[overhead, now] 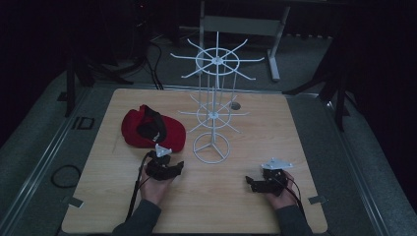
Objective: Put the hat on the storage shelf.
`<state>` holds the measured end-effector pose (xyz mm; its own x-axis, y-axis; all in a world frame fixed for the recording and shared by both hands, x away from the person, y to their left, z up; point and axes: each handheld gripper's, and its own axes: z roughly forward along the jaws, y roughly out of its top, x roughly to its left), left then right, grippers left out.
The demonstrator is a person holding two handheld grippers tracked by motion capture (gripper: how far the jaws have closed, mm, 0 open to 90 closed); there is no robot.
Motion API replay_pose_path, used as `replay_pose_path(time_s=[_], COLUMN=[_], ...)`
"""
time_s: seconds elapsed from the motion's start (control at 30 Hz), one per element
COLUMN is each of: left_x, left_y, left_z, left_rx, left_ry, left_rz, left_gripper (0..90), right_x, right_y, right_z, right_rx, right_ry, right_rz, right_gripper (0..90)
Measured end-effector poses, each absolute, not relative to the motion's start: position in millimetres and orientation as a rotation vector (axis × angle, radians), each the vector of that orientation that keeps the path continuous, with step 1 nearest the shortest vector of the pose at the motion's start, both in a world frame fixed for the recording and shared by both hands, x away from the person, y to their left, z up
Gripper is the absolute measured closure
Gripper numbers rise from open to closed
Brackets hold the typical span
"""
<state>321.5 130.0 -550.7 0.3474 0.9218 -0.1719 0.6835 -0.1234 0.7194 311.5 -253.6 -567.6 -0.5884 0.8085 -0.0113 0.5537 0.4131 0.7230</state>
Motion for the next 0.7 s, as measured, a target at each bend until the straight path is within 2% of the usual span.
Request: replay_pose_path(time_s=[0.47,0.7], left_x=[348,348], left_y=[133,147], left_z=[-548,-545], left_rx=[1.700,1.682], left_ry=[1.546,1.568], left_rz=[0.343,0.315], left_gripper=[38.9,50.9], right_x=[312,312], right_y=[-254,-253], right_z=[-568,-568], right_rx=[1.171,1.172], right_ry=[2.314,2.314], right_rz=[0.982,0.982], right_gripper=[15.3,15.3])
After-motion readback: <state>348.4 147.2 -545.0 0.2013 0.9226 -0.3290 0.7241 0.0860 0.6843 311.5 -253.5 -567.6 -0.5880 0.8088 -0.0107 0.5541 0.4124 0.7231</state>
